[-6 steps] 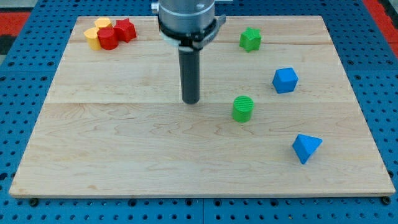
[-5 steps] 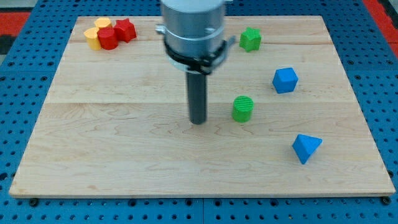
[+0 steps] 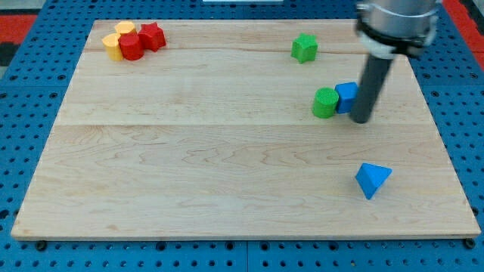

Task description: Place green blocks into the blue cube

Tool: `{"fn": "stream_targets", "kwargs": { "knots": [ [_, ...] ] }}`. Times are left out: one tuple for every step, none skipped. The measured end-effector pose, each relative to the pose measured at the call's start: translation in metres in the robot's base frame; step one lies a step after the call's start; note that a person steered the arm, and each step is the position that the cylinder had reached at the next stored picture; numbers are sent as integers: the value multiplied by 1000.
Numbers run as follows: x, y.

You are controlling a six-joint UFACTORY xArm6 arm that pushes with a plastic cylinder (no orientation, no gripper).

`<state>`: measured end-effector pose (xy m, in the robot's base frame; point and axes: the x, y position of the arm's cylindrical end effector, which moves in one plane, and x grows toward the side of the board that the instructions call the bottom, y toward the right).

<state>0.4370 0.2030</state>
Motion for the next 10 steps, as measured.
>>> {"fn": "stream_targets", "kwargs": {
  "knots": [
    [-7,112],
    [-54,96],
    [-114,69],
    [-163,46],
    [-182,-25],
    [-194,-94],
    [-193,-135],
    [-172,-135],
    [-140,-115],
    [-110,-91]
  ]
}}
